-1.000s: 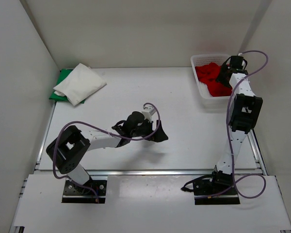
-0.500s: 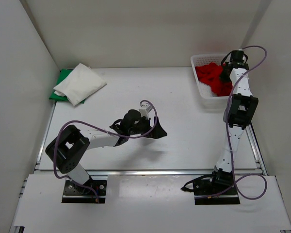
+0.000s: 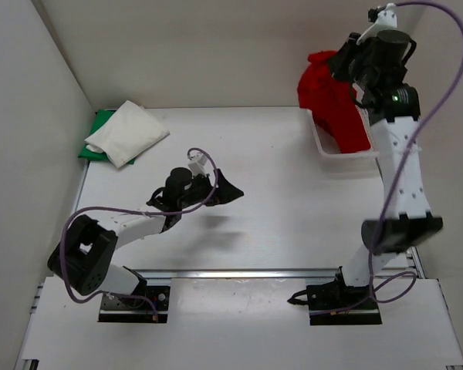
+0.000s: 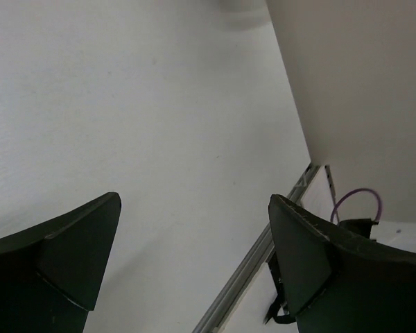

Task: Fold and stack the t-shirts
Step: Grab crumpled tshirt from bin with the right arm, then move the tshirt to the center of the board, then flatten out the tshirt

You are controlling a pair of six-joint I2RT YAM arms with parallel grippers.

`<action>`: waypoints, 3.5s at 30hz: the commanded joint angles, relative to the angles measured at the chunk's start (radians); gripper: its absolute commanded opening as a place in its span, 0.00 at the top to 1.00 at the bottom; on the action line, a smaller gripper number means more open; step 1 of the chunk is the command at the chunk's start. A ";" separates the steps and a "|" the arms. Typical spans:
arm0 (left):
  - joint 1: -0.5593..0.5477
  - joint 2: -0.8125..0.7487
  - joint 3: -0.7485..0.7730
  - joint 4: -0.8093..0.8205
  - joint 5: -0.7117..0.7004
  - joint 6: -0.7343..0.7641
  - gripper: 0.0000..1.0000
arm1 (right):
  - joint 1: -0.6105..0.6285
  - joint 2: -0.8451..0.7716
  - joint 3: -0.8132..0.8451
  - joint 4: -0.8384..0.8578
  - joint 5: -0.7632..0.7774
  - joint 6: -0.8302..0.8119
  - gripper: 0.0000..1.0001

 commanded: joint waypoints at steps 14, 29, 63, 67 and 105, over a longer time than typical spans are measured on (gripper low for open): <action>0.591 -0.471 -0.285 -0.048 0.125 -0.126 0.01 | 0.214 -0.347 -0.430 0.592 -0.568 0.279 1.00; 0.456 -0.477 -0.279 -0.213 -0.088 0.061 0.02 | 0.006 -0.004 -0.867 0.737 -0.531 0.339 0.53; 0.313 -0.596 -0.526 -0.270 -0.062 0.076 0.48 | 1.057 0.143 -0.885 0.275 0.413 -0.089 0.61; 0.321 -0.605 -0.529 -0.270 -0.063 0.072 0.48 | 1.048 0.159 -0.888 0.278 0.399 -0.077 0.61; 0.352 -0.612 -0.546 -0.251 -0.041 0.062 0.49 | 1.076 0.180 -0.847 0.214 0.381 -0.108 0.58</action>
